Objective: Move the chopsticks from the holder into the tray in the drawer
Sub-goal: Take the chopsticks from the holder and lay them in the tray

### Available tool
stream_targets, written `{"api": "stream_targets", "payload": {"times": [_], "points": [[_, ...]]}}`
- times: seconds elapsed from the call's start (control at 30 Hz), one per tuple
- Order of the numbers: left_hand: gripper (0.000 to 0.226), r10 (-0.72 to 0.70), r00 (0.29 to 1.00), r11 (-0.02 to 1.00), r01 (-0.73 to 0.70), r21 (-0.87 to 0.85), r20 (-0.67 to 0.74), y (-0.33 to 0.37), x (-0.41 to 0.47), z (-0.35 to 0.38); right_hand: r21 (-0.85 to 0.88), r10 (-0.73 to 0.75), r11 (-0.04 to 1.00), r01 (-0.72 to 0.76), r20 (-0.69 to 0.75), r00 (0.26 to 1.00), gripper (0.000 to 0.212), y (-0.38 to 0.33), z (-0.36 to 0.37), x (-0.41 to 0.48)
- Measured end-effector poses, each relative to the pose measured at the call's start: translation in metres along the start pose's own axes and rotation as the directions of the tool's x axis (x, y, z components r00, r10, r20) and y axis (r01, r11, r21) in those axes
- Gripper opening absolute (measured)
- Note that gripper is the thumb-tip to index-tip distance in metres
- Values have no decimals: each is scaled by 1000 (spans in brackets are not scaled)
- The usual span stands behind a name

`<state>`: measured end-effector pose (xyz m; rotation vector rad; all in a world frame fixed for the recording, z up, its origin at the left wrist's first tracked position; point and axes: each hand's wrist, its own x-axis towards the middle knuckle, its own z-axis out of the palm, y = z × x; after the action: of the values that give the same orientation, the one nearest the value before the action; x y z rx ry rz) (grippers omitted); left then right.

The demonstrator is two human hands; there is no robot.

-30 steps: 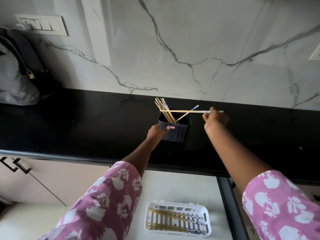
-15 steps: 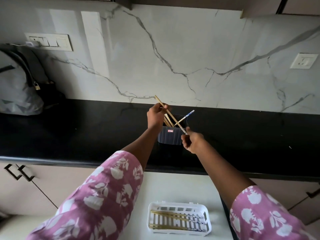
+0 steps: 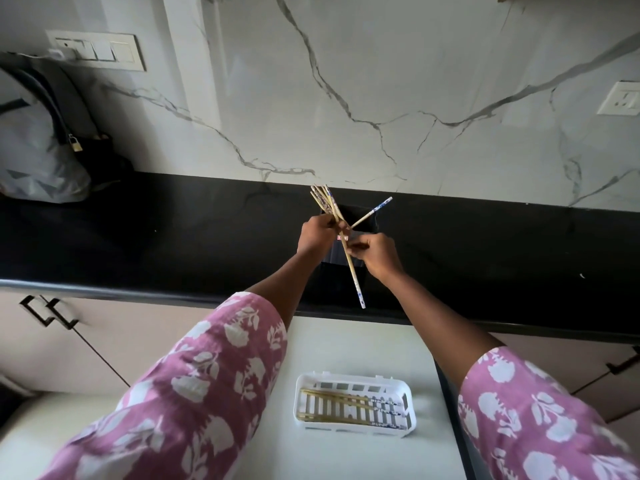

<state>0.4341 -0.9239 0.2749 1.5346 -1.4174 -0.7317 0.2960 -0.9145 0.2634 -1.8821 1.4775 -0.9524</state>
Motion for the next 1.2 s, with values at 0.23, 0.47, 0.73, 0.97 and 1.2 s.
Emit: {"api": "stream_targets", "payload": {"times": [0.23,0.47,0.73,0.97,1.2], "points": [[12,-121,990,986,129,-110,76,-30,-15,13,2,68,998,-69,125,990,25,29,24,-16],[52,-348,937,937,349,-30,33,-84,-12,3,85,263,946,-313,360,895,26,54,41,-31],[63,-565,810,674,345,653,155,-165,-19,-5,-321,325,934,-155,586,742,28,109,79,-89],[103,-645,743,608,358,709,179,-150,-11,5,-547,416,837,4,640,646,18,146,112,-135],[109,-644,739,608,337,719,199,-156,-13,10,-651,360,714,258,657,663,23,163,131,-153]]}}
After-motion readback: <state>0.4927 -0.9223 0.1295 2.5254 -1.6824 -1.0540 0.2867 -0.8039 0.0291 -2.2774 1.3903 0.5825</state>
